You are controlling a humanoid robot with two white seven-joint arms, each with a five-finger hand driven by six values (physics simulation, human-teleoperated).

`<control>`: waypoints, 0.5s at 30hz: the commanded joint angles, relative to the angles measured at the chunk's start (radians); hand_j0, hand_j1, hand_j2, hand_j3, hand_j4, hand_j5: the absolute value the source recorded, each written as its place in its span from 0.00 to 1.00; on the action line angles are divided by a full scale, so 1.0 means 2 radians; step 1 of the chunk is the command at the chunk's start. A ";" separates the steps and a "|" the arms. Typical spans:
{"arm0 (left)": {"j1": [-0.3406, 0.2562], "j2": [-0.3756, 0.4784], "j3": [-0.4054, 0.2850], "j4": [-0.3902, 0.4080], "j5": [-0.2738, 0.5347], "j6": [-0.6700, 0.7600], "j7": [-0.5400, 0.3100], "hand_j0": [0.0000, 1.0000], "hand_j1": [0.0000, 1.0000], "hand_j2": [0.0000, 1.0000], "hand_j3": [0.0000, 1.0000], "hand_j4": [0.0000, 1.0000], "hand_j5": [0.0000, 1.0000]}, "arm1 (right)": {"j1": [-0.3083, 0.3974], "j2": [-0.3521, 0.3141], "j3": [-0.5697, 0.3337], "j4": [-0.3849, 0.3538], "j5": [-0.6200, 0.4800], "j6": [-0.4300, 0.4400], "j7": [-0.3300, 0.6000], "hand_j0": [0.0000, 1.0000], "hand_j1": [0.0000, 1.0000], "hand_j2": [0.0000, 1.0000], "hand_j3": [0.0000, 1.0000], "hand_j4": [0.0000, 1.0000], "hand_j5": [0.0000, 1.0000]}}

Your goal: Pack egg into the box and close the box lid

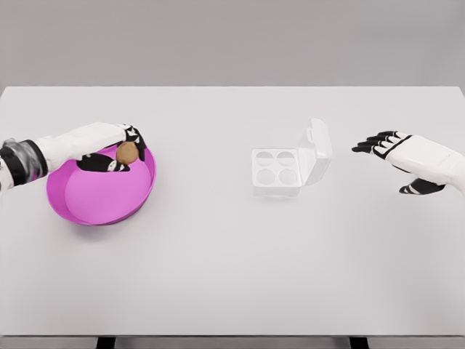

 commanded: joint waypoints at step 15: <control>-0.010 -0.055 -0.005 -0.020 -0.006 0.000 0.000 0.41 0.41 0.41 0.41 0.41 0.41 | 0.000 0.000 -0.001 0.000 -0.003 0.001 0.000 1.00 1.00 1.00 1.00 1.00 1.00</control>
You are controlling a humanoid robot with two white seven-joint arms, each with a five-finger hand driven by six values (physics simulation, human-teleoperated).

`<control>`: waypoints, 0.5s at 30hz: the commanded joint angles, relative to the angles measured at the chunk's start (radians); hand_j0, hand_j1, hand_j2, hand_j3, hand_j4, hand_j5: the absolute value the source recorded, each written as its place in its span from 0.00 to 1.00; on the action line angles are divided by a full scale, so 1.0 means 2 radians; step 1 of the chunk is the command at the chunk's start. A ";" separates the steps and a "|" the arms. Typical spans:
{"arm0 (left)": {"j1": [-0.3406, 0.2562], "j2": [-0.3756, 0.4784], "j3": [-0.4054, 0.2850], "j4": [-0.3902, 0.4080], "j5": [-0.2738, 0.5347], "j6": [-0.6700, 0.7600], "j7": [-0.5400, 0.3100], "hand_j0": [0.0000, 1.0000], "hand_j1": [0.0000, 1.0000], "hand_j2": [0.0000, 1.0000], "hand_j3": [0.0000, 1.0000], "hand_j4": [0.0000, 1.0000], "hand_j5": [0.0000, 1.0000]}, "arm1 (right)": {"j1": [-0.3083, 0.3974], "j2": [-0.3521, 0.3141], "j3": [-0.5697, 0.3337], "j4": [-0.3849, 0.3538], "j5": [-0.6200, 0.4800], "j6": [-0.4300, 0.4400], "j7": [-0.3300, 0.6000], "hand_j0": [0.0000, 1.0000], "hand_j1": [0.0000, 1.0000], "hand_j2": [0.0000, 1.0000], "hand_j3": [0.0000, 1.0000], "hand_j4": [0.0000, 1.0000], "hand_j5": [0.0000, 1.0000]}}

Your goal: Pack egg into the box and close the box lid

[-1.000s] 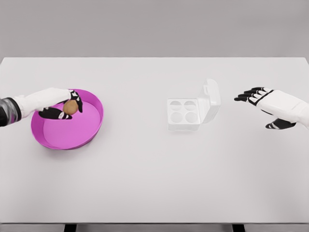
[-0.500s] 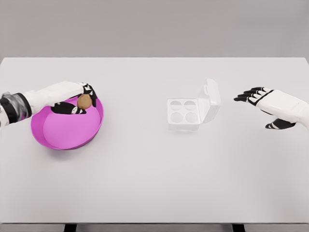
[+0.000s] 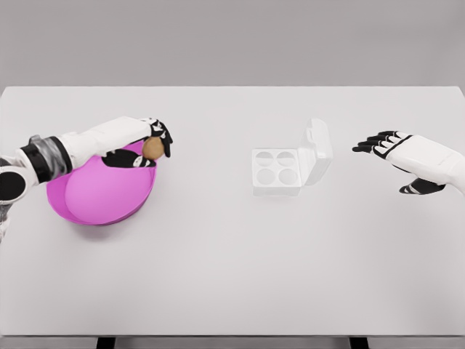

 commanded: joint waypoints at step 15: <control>-0.004 -0.063 -0.008 0.000 -0.018 0.001 0.000 0.41 0.41 0.41 0.41 0.41 0.41 | 0.000 -0.001 0.000 0.000 -0.003 0.001 0.000 1.00 1.00 1.00 1.00 1.00 1.00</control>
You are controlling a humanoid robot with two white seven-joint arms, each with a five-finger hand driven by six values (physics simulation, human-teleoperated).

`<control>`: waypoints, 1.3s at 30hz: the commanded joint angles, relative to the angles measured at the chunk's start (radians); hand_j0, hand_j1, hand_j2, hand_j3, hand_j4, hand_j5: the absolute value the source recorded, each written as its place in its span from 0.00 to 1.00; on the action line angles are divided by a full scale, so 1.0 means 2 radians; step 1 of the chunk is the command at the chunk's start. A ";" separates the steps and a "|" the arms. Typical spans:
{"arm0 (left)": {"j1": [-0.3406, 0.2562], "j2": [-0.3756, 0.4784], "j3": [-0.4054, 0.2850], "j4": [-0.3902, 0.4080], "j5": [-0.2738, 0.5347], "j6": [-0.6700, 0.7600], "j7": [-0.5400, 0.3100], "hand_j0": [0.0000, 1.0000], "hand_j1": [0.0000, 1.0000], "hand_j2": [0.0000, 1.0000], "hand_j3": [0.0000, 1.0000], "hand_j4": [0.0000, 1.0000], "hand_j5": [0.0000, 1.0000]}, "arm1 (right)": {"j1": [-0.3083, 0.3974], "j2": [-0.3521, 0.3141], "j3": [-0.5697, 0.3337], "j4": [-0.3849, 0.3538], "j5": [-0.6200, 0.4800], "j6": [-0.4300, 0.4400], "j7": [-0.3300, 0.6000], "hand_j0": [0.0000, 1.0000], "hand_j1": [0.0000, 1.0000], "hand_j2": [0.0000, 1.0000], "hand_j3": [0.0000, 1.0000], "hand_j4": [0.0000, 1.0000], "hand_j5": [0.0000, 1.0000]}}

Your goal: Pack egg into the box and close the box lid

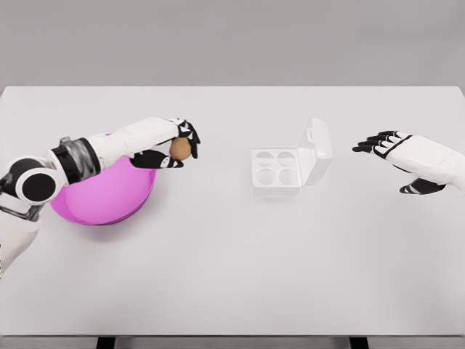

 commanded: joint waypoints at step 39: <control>-0.002 -0.193 -0.017 0.072 -0.099 0.006 0.000 0.41 0.41 0.41 0.41 0.41 0.41 | 0.008 0.000 0.001 -0.001 -0.003 0.001 0.000 1.00 1.00 1.00 1.00 1.00 1.00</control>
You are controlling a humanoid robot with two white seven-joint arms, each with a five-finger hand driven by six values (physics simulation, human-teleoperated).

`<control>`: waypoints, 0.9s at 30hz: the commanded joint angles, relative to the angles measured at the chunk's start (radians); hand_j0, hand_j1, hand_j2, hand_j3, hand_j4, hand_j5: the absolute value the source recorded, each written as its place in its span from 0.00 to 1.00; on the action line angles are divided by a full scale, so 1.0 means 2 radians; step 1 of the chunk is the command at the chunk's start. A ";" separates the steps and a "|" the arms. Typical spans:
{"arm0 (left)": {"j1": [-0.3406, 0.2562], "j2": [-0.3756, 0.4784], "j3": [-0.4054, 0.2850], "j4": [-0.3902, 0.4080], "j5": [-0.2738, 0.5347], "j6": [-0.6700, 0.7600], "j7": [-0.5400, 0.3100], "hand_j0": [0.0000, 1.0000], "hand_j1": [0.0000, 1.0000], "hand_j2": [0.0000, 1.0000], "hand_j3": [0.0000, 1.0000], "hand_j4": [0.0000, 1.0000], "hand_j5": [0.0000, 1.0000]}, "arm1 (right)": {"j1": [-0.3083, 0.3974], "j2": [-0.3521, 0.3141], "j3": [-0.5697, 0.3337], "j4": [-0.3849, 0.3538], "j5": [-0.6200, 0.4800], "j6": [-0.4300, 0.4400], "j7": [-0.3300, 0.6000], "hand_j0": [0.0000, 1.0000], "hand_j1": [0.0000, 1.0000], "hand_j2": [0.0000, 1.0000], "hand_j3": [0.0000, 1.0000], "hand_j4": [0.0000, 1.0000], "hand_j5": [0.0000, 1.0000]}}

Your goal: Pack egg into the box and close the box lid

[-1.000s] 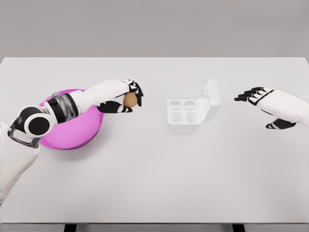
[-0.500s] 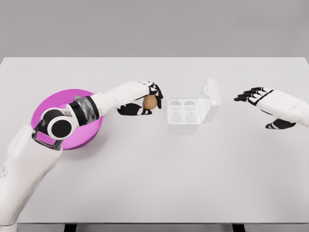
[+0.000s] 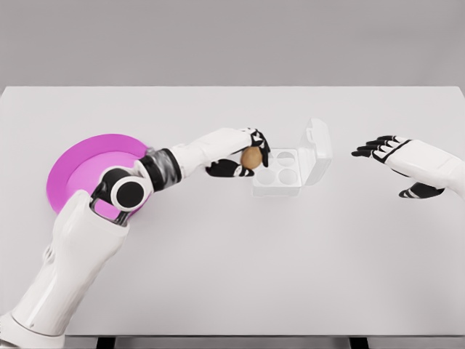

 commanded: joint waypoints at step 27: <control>-0.021 -0.067 -0.001 0.078 -0.017 -0.005 0.000 0.46 0.46 0.46 0.46 0.46 0.46 | 0.001 -0.004 -0.002 -0.004 -0.004 0.001 0.000 1.00 1.00 1.00 1.00 1.00 1.00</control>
